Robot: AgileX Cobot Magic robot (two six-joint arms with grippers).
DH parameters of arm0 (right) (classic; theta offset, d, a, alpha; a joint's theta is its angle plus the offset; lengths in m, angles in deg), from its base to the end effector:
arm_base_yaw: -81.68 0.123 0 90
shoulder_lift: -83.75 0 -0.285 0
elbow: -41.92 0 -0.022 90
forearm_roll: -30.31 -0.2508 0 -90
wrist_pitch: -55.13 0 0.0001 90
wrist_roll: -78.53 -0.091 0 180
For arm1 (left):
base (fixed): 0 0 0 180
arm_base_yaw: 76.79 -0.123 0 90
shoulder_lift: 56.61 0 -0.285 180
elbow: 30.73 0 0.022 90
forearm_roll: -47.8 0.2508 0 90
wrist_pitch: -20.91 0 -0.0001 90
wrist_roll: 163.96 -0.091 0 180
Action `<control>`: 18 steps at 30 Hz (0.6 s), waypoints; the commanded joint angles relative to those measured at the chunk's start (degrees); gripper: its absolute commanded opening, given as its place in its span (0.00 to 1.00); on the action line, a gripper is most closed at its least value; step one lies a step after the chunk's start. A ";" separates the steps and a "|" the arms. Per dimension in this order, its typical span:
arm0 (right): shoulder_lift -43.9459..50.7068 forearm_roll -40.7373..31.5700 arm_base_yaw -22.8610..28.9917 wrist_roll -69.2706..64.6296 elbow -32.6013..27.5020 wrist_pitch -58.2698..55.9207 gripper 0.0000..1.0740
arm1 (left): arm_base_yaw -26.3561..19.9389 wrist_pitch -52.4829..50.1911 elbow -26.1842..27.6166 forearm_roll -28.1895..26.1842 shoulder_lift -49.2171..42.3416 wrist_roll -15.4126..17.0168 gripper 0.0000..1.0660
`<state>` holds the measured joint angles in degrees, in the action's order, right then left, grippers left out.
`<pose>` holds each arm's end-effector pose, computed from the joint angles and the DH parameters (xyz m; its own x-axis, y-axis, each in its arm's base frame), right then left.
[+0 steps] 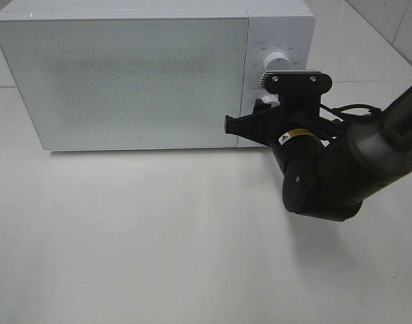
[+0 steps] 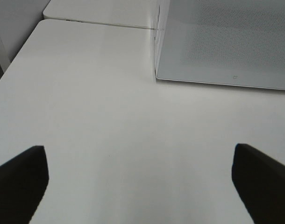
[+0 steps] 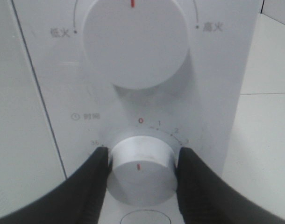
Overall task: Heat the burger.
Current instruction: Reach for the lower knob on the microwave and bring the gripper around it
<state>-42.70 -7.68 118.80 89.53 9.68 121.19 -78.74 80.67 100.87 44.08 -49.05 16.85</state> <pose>0.3143 0.1737 0.1159 -0.1177 0.0298 -0.9926 -0.0416 0.9985 0.0349 -0.0050 -0.0053 0.2797 -0.4332 -0.0616 -0.8992 -0.0038 0.9978 -0.0665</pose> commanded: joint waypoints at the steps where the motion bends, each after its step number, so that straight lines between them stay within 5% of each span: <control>1: 0.11 4.01 0.06 0.57 0.74 3.15 0.00 | -0.23 -0.63 -0.17 -0.40 -1.15 -0.11 0.94; 7: 0.11 5.27 0.06 -5.56 0.74 5.39 0.00 | -0.23 -0.63 -0.17 -0.40 -1.15 -0.11 0.94; 18: 0.11 12.66 0.06 -41.71 0.69 9.68 0.00 | -0.23 -0.63 -0.17 -0.40 -1.15 -0.11 0.94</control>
<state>-43.22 -4.47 118.06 52.18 8.99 122.74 -78.74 80.67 100.87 44.08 -49.05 16.85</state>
